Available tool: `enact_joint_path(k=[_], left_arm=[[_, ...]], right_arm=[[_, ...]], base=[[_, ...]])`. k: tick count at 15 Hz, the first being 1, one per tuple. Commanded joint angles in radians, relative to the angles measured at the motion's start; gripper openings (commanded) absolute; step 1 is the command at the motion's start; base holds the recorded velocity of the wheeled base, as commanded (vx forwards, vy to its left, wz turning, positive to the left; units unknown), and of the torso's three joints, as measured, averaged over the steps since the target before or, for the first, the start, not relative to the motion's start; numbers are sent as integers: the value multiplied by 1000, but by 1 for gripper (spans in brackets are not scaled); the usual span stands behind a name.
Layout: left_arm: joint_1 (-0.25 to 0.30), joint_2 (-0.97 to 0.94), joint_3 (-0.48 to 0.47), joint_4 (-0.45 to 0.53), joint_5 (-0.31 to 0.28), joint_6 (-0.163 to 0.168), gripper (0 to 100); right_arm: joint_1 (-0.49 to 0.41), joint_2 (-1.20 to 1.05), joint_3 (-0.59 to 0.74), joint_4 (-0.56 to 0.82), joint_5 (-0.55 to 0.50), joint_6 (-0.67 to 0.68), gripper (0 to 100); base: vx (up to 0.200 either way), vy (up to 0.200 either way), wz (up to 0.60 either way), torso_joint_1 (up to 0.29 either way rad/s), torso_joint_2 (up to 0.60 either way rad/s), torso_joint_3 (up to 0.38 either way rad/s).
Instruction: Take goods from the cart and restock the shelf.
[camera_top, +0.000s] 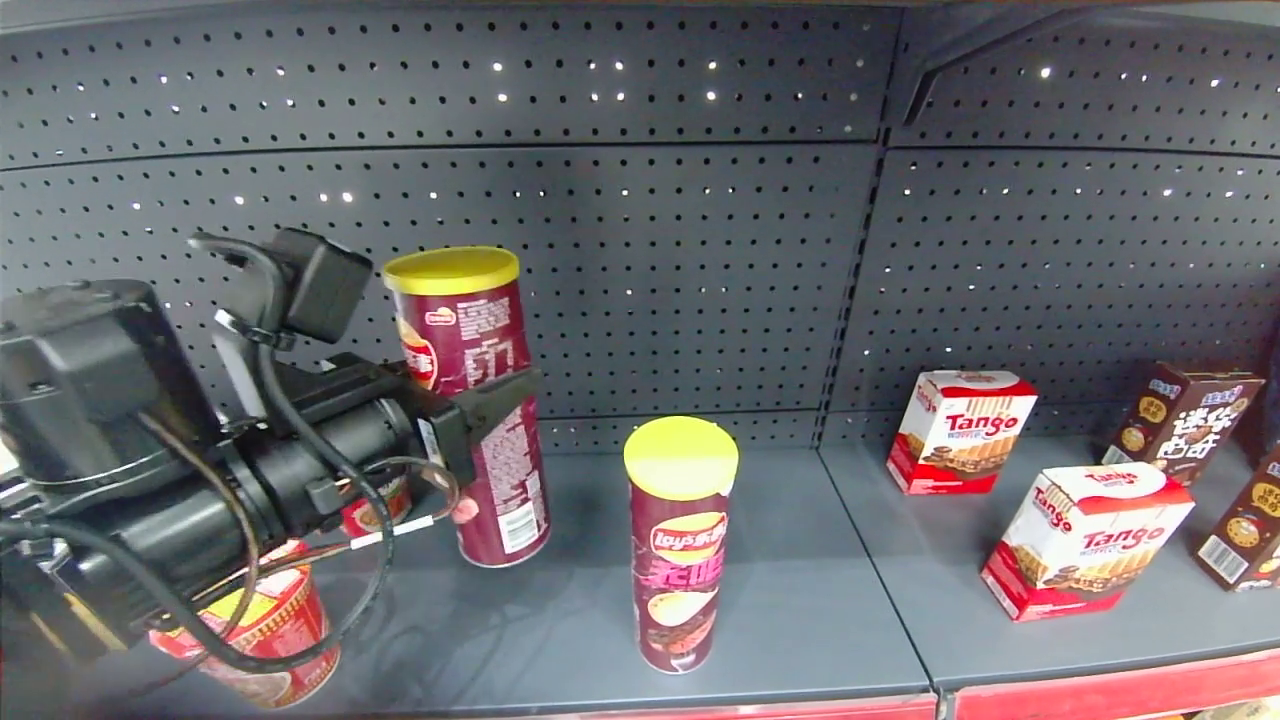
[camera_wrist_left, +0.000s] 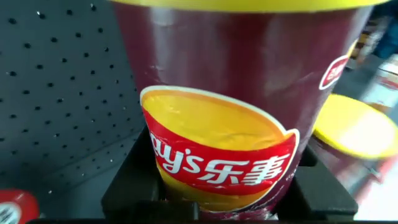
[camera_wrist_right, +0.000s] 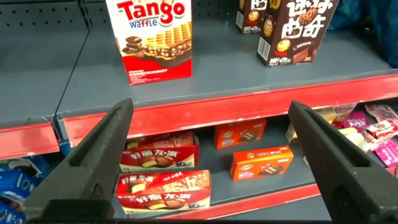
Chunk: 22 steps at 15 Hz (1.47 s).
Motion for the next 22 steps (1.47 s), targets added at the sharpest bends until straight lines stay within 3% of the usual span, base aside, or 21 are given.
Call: enact_joint_path(k=[1, 8, 17, 22], left_arm=[[-13, 138, -43, -12, 11, 1, 0], [-4, 365, -135, -131, 42, 1, 0], [11, 646, -448, -136, 17, 5, 0], [10, 723, -529, -136, 19, 7, 0]], right_arm=[[0, 3, 0, 0, 0, 0, 100], [0, 3, 0, 0, 0, 0, 100], [0, 3, 0, 0, 0, 0, 100], [0, 3, 0, 0, 0, 0, 100]], base=[[0, 0, 0, 0, 0, 0], [0, 0, 0, 0, 0, 0], [0, 0, 0, 0, 0, 0], [0, 0, 0, 0, 0, 0]])
